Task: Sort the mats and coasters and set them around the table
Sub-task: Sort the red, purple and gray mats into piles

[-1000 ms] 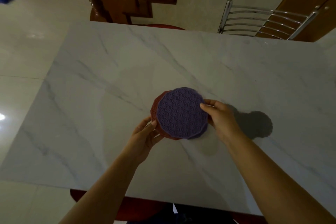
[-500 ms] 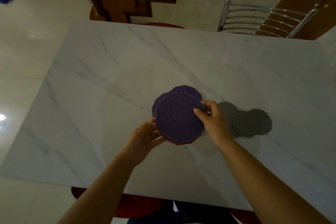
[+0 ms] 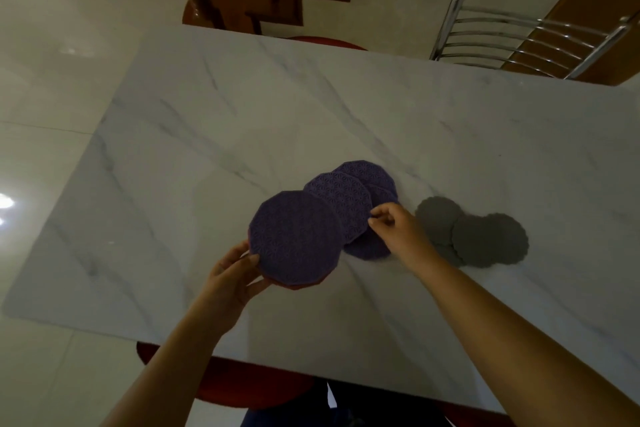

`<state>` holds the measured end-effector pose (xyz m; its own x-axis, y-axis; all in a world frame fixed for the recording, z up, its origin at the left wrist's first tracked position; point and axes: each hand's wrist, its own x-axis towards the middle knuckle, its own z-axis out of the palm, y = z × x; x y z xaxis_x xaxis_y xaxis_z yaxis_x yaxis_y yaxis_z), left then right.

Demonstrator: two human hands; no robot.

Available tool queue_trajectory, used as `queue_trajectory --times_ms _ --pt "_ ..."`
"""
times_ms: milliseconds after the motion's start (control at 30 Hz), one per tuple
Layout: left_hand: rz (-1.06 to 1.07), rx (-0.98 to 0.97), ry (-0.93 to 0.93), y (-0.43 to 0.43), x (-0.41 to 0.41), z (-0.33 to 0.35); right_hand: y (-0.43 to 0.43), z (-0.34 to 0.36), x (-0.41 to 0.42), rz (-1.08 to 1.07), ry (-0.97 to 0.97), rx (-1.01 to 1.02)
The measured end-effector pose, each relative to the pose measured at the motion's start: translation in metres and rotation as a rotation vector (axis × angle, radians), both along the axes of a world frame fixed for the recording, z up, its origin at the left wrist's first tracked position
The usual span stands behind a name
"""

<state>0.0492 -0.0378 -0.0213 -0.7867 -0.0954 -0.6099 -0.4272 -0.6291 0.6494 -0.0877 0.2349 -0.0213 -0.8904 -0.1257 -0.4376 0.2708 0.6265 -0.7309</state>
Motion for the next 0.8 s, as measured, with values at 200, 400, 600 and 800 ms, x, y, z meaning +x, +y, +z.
queue_trajectory --times_ms 200,400,600,800 --pt "0.146 -0.009 0.023 -0.026 0.021 0.005 -0.028 -0.009 -0.028 0.263 0.173 0.499" --pt "0.191 -0.004 0.046 -0.029 0.023 0.010 -0.029 -0.020 -0.038 0.332 0.195 0.527" --pt "0.188 0.012 0.037 -0.019 0.022 0.011 -0.036 -0.019 -0.020 0.140 0.313 0.250" --pt "0.184 0.028 0.024 -0.011 0.015 0.010 -0.010 0.017 -0.024 0.054 0.240 -0.151"
